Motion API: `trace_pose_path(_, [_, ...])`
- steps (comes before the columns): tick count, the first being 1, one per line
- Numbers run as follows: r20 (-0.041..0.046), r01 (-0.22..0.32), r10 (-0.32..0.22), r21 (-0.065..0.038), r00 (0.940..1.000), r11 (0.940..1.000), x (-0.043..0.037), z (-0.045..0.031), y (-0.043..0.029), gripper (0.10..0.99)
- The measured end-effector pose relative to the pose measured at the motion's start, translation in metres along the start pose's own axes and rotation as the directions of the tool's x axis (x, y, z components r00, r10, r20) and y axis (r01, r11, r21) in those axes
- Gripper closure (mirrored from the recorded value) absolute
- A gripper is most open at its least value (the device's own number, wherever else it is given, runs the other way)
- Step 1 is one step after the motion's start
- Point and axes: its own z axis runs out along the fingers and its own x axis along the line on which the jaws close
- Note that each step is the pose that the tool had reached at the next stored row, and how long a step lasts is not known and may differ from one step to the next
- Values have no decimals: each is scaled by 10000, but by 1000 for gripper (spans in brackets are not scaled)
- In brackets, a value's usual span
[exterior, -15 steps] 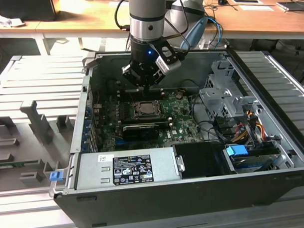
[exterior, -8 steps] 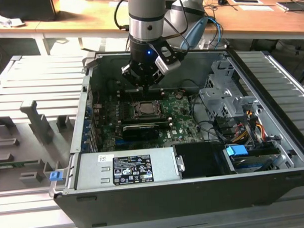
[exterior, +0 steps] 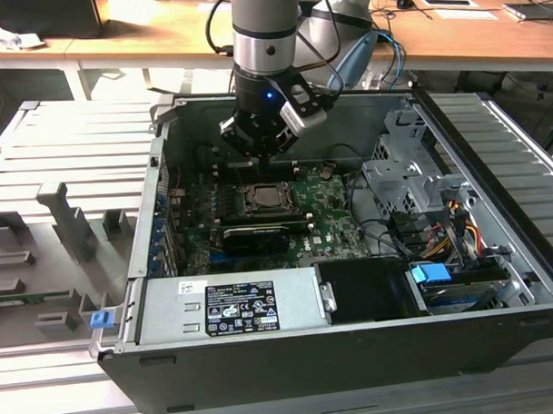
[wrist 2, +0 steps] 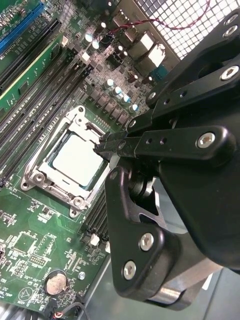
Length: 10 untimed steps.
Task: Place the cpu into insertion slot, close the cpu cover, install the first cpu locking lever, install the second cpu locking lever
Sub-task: 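Install the first cpu locking lever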
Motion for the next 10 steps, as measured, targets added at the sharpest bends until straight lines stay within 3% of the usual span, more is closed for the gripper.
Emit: trace_pose_path(10, [0, 0, 0, -1, 10000, 10000, 21, 0, 2, 980])
